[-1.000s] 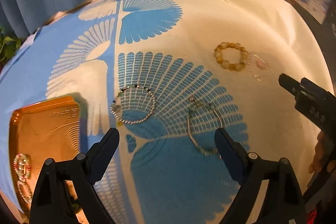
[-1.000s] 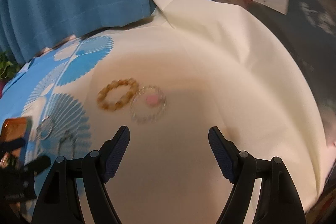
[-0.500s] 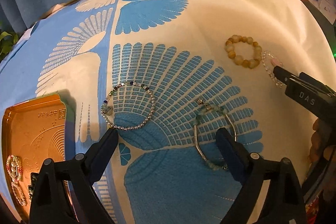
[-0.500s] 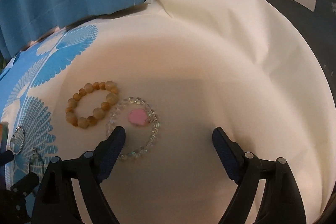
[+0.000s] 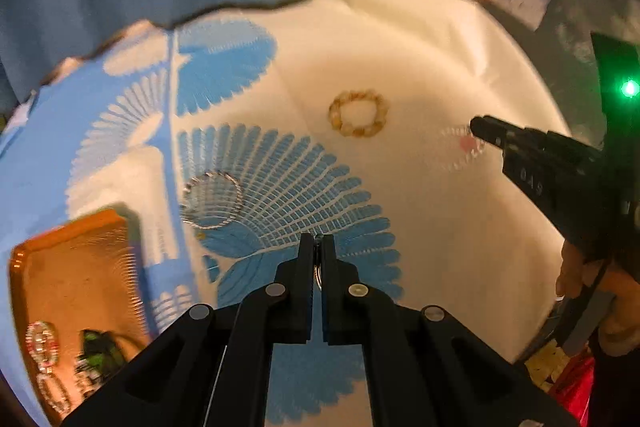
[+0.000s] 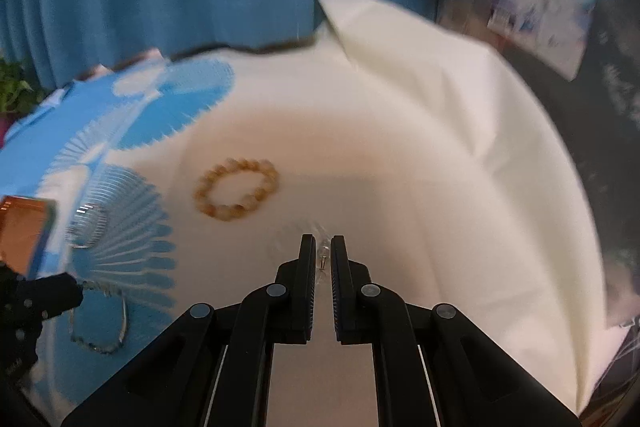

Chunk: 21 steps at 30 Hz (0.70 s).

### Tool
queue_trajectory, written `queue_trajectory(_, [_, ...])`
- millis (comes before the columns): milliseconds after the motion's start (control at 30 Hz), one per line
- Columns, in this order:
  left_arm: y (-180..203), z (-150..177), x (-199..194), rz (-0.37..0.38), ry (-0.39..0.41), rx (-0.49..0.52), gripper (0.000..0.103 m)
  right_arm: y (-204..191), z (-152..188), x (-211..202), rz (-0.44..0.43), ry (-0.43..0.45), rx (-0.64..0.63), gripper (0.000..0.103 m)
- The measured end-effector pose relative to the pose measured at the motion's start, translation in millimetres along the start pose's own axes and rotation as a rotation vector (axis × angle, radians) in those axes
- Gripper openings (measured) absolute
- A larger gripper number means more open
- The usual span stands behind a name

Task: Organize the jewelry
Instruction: 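Grasp the silver chain bracelet with the left tool while the right tool grasps the pink-charm bracelet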

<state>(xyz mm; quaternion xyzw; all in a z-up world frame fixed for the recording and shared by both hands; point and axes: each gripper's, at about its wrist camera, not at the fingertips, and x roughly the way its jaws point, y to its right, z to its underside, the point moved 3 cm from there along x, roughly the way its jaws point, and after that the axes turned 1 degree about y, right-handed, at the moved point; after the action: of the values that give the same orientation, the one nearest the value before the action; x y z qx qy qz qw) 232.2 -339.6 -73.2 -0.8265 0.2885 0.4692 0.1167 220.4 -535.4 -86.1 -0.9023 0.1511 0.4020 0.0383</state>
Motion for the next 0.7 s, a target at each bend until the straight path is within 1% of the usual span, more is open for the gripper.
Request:
queue_trajectory(167, [-3,8,-68,0.013,0.096,0.005,0.000,-12,2,-60,-0.019,0.063,-0.028,0.008])
queue_trajectory(233, [-7,12,-88,0.016,0.117,0.011,0.000,-19,7,-86,-0.024,0.084,-0.040,0.008])
queue_trajectory(267, [-9,19,-105,0.017,0.134,0.021,0.001,-23,11,-103,-0.031,0.096,-0.043,0.008])
queue_trajectory(333, [-12,29,-126,0.023,0.151,0.037,0.000,-32,20,-128,-0.044,0.109,-0.045,0.008])
queue_trajectory(367, [-14,38,-144,0.023,0.167,0.046,0.000,-37,25,-140,-0.052,0.113,-0.046,0.008])
queue_trajectory(433, [-17,52,-165,0.021,0.189,0.058,0.001,-47,37,-165,-0.069,0.126,-0.050,0.008])
queue_trajectory(500, [-22,75,-195,0.019,0.219,0.054,0.000,-64,52,-193,-0.093,0.141,-0.065,0.008])
queue_trajectory(567, [-25,98,-220,0.022,0.246,0.055,0.000,-78,66,-212,-0.112,0.144,-0.073,0.008])
queue_trajectory(633, [-29,118,-237,0.022,0.256,0.050,0.000,-95,87,-233,-0.141,0.141,-0.079,0.008])
queue_trajectory(700, [-36,145,-252,0.019,0.256,0.030,0.000,-111,106,-247,-0.162,0.132,-0.086,0.008])
